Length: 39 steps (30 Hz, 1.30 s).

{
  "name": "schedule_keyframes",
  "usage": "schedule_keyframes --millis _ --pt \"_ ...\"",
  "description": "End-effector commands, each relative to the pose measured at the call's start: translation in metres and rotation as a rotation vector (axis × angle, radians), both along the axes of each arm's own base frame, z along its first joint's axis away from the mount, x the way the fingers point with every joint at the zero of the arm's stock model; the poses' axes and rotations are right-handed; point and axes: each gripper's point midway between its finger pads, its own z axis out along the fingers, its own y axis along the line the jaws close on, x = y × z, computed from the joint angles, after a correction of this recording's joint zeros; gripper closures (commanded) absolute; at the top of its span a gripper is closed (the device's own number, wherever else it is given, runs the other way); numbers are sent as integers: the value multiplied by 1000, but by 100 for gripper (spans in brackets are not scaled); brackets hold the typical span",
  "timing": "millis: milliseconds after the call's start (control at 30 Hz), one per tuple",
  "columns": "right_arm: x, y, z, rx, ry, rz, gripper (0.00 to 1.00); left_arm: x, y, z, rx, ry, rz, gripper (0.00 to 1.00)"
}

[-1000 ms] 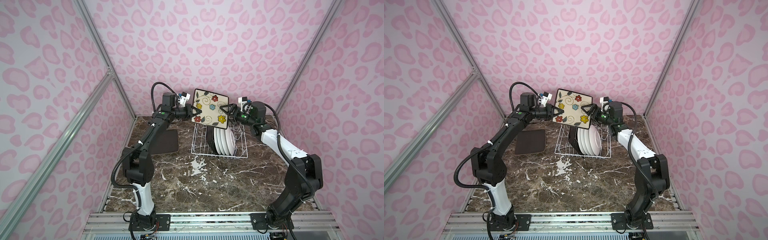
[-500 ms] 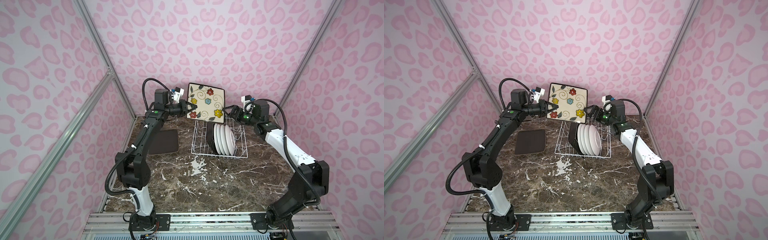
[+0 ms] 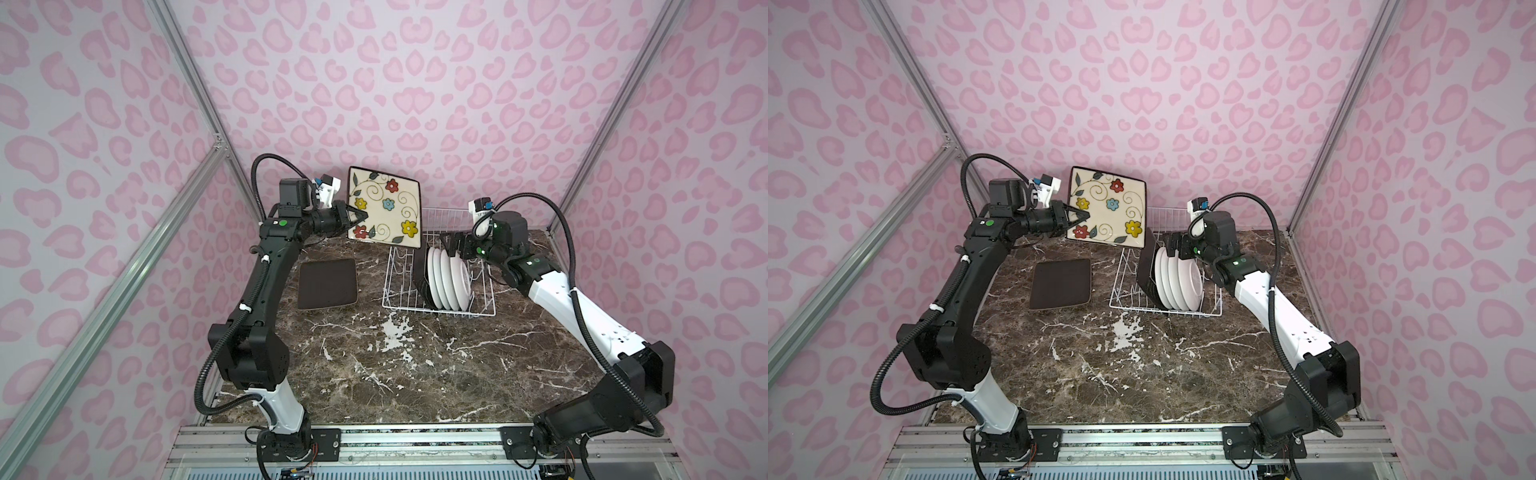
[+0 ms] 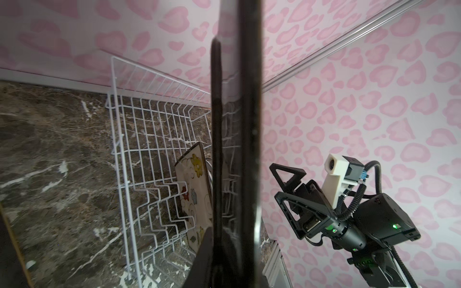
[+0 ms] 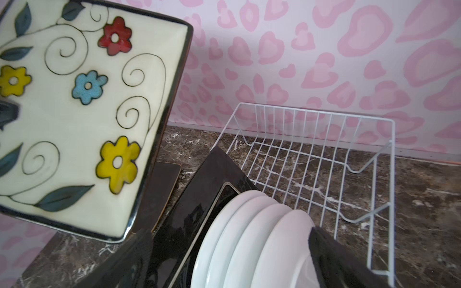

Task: Unload the plates from the dish rack
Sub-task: Place the plate on the plate.

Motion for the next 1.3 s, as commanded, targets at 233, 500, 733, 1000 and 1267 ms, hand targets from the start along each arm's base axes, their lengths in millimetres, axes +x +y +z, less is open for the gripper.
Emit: schedule_keyframes --millis 233,500,733,1000,1267 --pt "-3 13 10 -100 -154 69 1 -25 58 8 107 -65 64 96" --pt "-17 43 9 -188 -232 206 1 -30 100 -32 212 39 178 96" --pt "-29 60 15 -197 -284 295 1 -30 124 -54 254 82 218 96" --pt "-30 63 13 -183 -261 310 1 -24 132 -83 267 130 191 96" --pt "-37 59 10 -174 -241 303 1 -17 142 -111 228 181 177 96"
